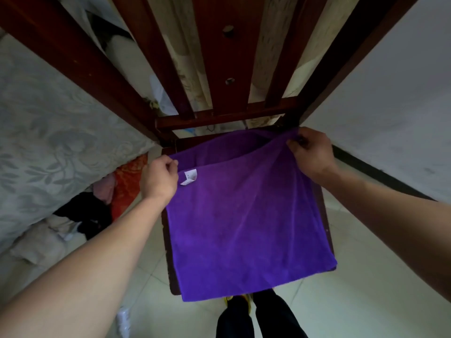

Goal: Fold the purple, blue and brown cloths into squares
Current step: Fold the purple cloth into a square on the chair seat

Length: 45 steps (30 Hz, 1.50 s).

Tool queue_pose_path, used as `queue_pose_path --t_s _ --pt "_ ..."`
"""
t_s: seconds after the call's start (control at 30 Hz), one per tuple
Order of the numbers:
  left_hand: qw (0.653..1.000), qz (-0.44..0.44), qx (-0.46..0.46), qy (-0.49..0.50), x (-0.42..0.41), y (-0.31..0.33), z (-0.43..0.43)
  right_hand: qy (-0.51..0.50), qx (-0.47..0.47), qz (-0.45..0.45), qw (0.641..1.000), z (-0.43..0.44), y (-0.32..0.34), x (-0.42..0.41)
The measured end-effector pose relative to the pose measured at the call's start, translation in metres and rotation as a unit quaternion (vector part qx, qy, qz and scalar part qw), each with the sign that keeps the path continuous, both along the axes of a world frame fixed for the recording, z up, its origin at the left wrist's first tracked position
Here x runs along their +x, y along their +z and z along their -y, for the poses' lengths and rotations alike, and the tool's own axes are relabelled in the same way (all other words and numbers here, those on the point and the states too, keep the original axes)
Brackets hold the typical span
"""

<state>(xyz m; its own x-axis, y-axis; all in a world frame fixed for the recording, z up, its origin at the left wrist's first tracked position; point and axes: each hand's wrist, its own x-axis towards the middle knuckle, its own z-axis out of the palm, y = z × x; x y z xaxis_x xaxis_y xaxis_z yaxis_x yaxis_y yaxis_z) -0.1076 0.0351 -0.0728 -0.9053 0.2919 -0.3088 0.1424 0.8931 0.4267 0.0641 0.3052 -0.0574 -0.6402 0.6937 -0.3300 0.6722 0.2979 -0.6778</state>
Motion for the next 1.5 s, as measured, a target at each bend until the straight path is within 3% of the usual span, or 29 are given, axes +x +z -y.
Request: queue_pose_path --t_s 0.1,0.2,0.33,0.5,0.6,0.7,0.8,1.0,1.17,1.3,1.4,1.5 --pt "0.997 0.072 0.016 -0.019 -0.001 0.003 -0.001 -0.041 -0.011 -0.004 0.999 -0.010 -0.003 -0.005" --pt "0.990 0.085 -0.042 -0.104 0.000 0.004 0.005 -0.021 0.013 0.021 0.999 -0.013 -0.004 -0.003" --pt "0.981 0.038 -0.068 -0.178 -0.004 0.004 0.014 0.062 0.050 0.039 0.996 -0.012 -0.005 0.006" --pt "0.983 -0.088 -0.014 -0.160 -0.016 0.002 0.001 0.104 0.155 0.033 0.982 -0.008 -0.010 -0.002" --pt "0.978 -0.101 -0.030 -0.180 -0.016 -0.005 -0.006 0.196 0.262 0.028 0.945 -0.005 -0.014 -0.007" --pt "0.972 -0.106 -0.049 -0.204 -0.012 -0.009 -0.003 0.259 0.301 0.067 0.915 -0.005 -0.018 -0.016" --pt "0.974 -0.100 -0.037 -0.200 -0.014 -0.008 -0.002 0.226 0.295 0.114 0.921 -0.009 -0.014 -0.024" --pt "0.992 -0.035 -0.007 -0.125 -0.018 0.010 0.001 0.192 0.233 0.024 0.953 -0.011 0.001 -0.010" --pt "0.998 0.008 0.032 -0.058 -0.017 0.023 0.006 0.308 0.259 0.070 0.913 -0.002 0.003 -0.017" --pt "0.997 0.005 0.052 -0.056 -0.018 0.023 0.012 0.324 0.283 0.068 0.900 0.006 -0.004 -0.039" --pt "0.996 -0.010 0.065 -0.060 -0.018 0.020 0.016 0.269 0.288 0.102 0.913 0.005 -0.007 -0.046" --pt "0.995 -0.009 0.079 -0.067 -0.017 0.022 0.019 0.191 0.259 0.060 0.945 0.002 0.000 -0.035"
